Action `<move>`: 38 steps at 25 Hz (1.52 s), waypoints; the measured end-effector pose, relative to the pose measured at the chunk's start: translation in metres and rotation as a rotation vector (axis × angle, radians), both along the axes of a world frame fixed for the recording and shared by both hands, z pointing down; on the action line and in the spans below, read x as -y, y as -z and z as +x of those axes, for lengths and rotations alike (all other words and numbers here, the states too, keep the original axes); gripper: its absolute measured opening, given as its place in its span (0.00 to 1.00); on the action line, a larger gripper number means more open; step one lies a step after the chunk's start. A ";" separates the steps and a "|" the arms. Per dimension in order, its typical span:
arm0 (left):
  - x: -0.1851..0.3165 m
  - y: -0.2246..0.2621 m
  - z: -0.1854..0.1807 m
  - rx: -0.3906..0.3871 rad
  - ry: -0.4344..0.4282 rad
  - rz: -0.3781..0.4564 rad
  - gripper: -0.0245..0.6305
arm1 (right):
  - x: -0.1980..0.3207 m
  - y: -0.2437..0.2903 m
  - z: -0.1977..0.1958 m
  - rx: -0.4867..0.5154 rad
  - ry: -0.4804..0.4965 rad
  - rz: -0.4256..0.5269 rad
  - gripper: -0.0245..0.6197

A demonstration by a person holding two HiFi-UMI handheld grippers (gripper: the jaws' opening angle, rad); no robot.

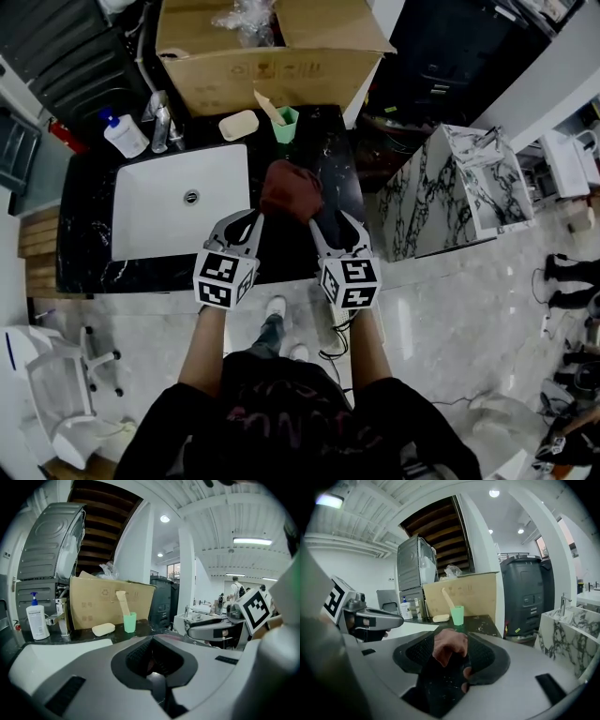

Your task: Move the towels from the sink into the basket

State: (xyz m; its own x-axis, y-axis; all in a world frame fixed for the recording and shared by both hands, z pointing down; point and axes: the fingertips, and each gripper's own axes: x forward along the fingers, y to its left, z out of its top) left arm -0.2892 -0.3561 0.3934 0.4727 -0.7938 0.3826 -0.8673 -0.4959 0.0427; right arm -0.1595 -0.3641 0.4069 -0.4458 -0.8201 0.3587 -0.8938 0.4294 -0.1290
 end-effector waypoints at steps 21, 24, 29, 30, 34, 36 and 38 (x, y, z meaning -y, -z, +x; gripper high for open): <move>0.026 -0.024 -0.032 0.005 0.005 -0.039 0.06 | 0.037 -0.041 -0.029 -0.027 -0.025 -0.087 0.15; 0.025 -0.022 -0.030 0.002 -0.002 -0.032 0.06 | 0.034 -0.031 -0.028 -0.017 -0.025 -0.068 0.14; 0.022 -0.017 -0.023 -0.006 -0.022 -0.024 0.06 | 0.019 -0.010 -0.017 -0.005 -0.043 -0.030 0.14; 0.021 -0.016 -0.020 -0.009 -0.030 -0.022 0.06 | 0.016 -0.006 -0.013 -0.005 -0.052 -0.021 0.14; 0.016 -0.010 -0.002 -0.021 -0.074 -0.012 0.06 | 0.003 0.008 0.011 0.001 -0.109 0.004 0.14; 0.015 -0.006 0.011 -0.028 -0.101 -0.004 0.06 | -0.004 0.016 0.025 -0.001 -0.142 0.018 0.14; 0.013 -0.001 0.026 -0.034 -0.134 0.004 0.06 | -0.012 0.024 0.041 -0.004 -0.182 0.033 0.14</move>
